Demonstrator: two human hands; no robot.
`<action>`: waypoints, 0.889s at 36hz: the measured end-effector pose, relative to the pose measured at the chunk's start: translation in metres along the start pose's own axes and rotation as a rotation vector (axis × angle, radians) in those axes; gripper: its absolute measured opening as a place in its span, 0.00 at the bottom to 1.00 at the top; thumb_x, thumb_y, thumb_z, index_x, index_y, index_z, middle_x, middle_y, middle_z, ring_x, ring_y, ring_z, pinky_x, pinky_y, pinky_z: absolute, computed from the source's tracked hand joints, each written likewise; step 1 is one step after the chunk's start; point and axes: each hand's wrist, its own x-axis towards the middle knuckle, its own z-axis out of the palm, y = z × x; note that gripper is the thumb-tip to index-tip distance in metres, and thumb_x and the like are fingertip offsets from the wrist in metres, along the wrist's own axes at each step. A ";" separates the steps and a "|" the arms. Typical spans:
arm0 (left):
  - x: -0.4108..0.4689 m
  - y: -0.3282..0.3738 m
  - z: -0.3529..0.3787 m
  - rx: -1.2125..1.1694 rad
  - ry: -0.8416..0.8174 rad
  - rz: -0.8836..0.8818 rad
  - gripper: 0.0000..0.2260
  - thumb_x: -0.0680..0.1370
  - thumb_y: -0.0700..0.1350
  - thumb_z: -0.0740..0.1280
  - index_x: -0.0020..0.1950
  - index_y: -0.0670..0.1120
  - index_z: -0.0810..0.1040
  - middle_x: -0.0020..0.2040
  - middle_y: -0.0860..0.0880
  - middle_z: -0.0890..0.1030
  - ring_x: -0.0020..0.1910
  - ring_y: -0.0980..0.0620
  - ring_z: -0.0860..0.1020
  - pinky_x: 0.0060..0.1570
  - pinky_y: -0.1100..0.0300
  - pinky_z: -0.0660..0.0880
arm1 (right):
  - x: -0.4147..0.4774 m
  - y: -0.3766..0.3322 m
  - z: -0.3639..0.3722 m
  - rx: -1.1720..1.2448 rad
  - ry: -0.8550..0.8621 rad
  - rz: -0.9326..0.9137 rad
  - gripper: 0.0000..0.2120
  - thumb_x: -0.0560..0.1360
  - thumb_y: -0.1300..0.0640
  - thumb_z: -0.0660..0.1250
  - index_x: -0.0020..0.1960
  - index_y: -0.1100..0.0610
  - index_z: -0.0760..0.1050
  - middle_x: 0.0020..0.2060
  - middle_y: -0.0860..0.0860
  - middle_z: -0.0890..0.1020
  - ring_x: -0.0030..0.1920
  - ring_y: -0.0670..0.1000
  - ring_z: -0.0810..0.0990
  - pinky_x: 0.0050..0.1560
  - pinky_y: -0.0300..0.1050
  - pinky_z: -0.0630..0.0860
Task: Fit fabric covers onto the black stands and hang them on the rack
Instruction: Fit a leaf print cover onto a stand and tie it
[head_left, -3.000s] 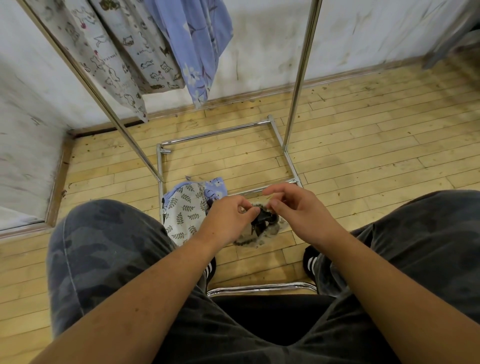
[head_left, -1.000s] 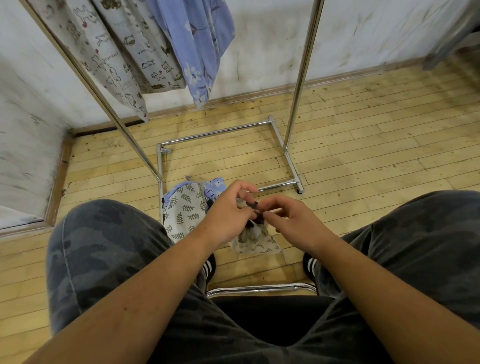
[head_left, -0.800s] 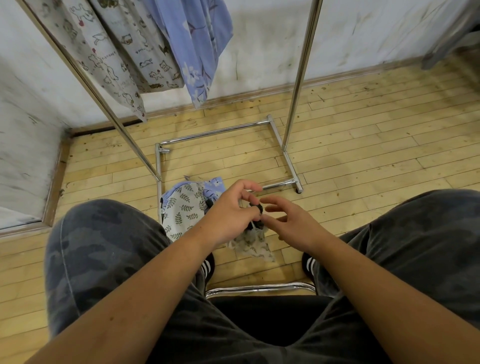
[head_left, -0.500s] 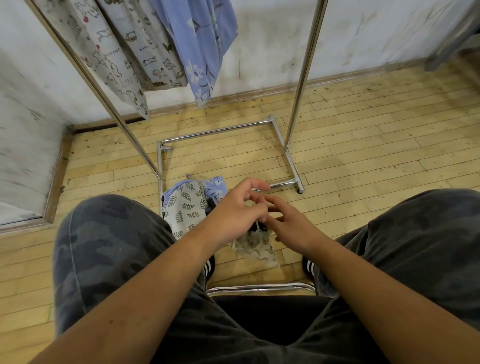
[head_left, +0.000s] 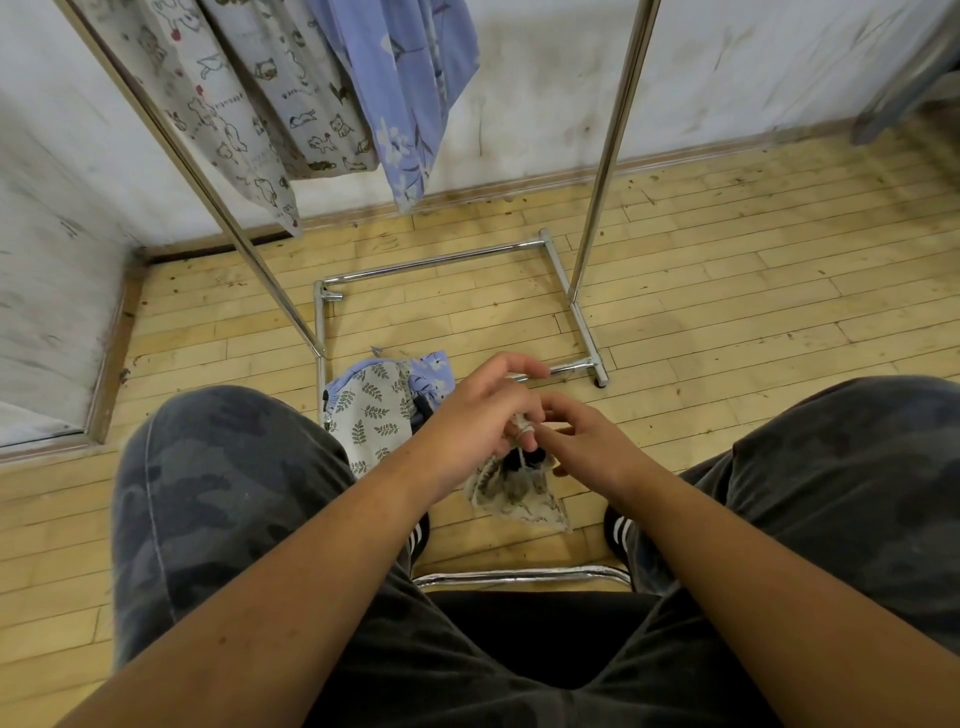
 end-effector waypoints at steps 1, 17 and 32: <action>0.000 0.000 0.000 -0.004 -0.006 0.002 0.13 0.74 0.47 0.64 0.55 0.61 0.80 0.50 0.35 0.81 0.42 0.48 0.80 0.38 0.56 0.69 | 0.000 0.000 0.000 -0.004 -0.006 0.001 0.08 0.79 0.43 0.68 0.58 0.37 0.79 0.59 0.43 0.82 0.57 0.44 0.82 0.48 0.42 0.76; 0.001 0.002 0.004 -0.083 -0.076 0.022 0.15 0.75 0.42 0.62 0.55 0.58 0.81 0.42 0.42 0.77 0.35 0.48 0.77 0.29 0.66 0.69 | -0.007 -0.002 0.002 0.015 -0.114 0.077 0.09 0.79 0.53 0.72 0.58 0.43 0.82 0.51 0.46 0.87 0.52 0.40 0.84 0.60 0.46 0.79; 0.000 0.008 0.006 -0.031 -0.159 0.075 0.14 0.73 0.44 0.63 0.54 0.55 0.82 0.39 0.45 0.75 0.33 0.48 0.76 0.32 0.66 0.71 | -0.008 -0.003 0.010 -0.086 -0.098 0.150 0.09 0.80 0.56 0.69 0.48 0.42 0.79 0.55 0.60 0.83 0.59 0.62 0.81 0.64 0.60 0.78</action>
